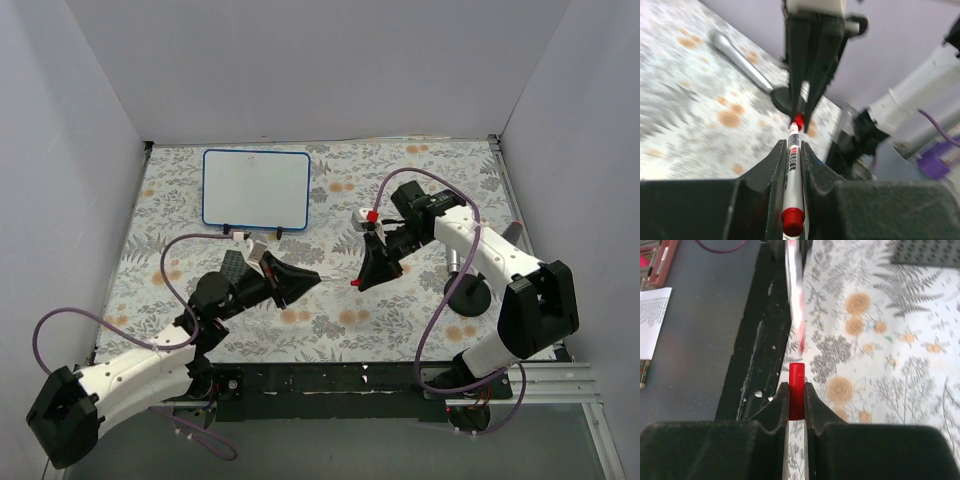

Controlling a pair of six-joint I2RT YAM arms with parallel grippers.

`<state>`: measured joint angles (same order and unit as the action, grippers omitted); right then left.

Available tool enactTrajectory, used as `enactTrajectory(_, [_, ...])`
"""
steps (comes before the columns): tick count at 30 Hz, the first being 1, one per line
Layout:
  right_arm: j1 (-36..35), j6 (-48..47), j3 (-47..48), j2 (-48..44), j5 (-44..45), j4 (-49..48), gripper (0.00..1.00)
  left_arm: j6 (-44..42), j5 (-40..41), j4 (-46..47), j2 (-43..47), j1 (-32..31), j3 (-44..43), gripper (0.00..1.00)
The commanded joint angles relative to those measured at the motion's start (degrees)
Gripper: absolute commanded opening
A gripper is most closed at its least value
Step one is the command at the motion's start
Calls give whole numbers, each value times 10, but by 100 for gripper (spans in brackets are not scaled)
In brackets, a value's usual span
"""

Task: Write a sentence on the whiteboard
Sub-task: Open the pen cap of the whiteboard marker, then put down the pen cap at the center of the board.

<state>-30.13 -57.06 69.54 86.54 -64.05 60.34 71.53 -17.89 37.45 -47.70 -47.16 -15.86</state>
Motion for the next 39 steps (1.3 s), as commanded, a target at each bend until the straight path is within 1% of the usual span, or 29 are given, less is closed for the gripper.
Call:
enactTrajectory(1, [51, -64, 12, 20, 17, 65, 1, -95, -42, -132, 85, 95, -64, 0])
enactTrajectory(4, [71, -71, 10, 32, 19, 65, 1, -136, -65, -199, 110, 130, -94, 0])
enactTrajectory(5, [77, -57, 6, 35, 28, 41, 1, -149, -64, -218, 111, 135, -102, 0])
enactTrajectory(6, [80, -11, -1, 40, 45, 2, 1, -172, -49, -252, 111, 139, -112, 0])
enactTrajectory(7, [82, 105, -14, 39, 114, -53, 1, -186, -37, -271, 110, 141, -122, 0])
enactTrajectory(8, [86, 179, -53, 34, 168, -190, 1, -199, -20, -288, 107, 142, -141, 0])
enactTrajectory(9, [90, 224, -68, 35, 222, -248, 1, -220, 4, -318, 99, 144, -150, 0])
enactTrajectory(10, [95, 256, -77, 42, 306, -290, 1, -226, 56, -332, 94, 145, -159, 0])
enactTrajectory(11, [105, 315, -77, 69, 341, -333, 1, -231, 84, -343, 88, 145, -175, 0])
enactTrajectory(13, [117, 331, -34, 107, 395, -322, 1, -241, 115, -362, 75, 156, -186, 0])
enactTrajectory(14, [127, 351, -24, 134, 407, -323, 1, -240, 120, -363, 72, 162, -189, 0])
enactTrajectory(16, [135, 359, -6, 151, 444, -329, 1, -236, 119, -363, 67, 181, -189, 0])
enactTrajectory(19, [142, 360, 5, 171, 480, -337, 1, -242, 120, -366, 67, 202, -186, 0])
enactTrajectory(23, [154, 360, 23, 193, 508, -334, 5, -254, 134, -355, 89, 212, -159, 0])
enactTrajectory(25, [156, 355, 28, 195, 526, -330, 9, -254, 138, -349, 103, 213, -143, 0])
enactTrajectory(26, [159, 352, 29, 192, 526, -327, 17, -255, 142, -349, 113, 213, -139, 0])
enactTrajectory(28, [159, 338, 31, 186, 517, -316, 29, -257, 156, -353, 123, 214, -133, 0])
enactTrajectory(29, [159, 331, 39, 179, 506, -310, 42, -257, 160, -354, 127, 214, -131, 0])
enactTrajectory(30, [157, 322, 45, 175, 490, -302, 50, -259, 167, -355, 136, 214, -131, 0])
enactTrajectory(32, [151, 308, 80, 179, 457, -284, 62, -263, 170, -354, 143, 214, -127, 0])
enactTrajectory(33, [148, 301, 102, 184, 446, -273, 64, -268, 172, -355, 145, 214, -128, 0])
enactTrajectory(35, [147, 286, 146, 217, 382, -236, 67, -273, 194, -360, 143, 214, -129, 0])
enactTrajectory(36, [147, 286, 199, 231, 355, -229, 68, -276, 200, -364, 142, 214, -131, 0])
enactTrajectory(37, [147, 287, 225, 247, 293, -215, 68, -281, 217, -367, 143, 215, -131, 0])
enactTrajectory(38, [145, 296, 259, 286, 259, -210, 69, -284, 224, -367, 145, 216, -130, 0])
enactTrajectory(39, [145, 311, 316, 306, 228, -208, 69, -286, 232, -367, 147, 216, -129, 0])
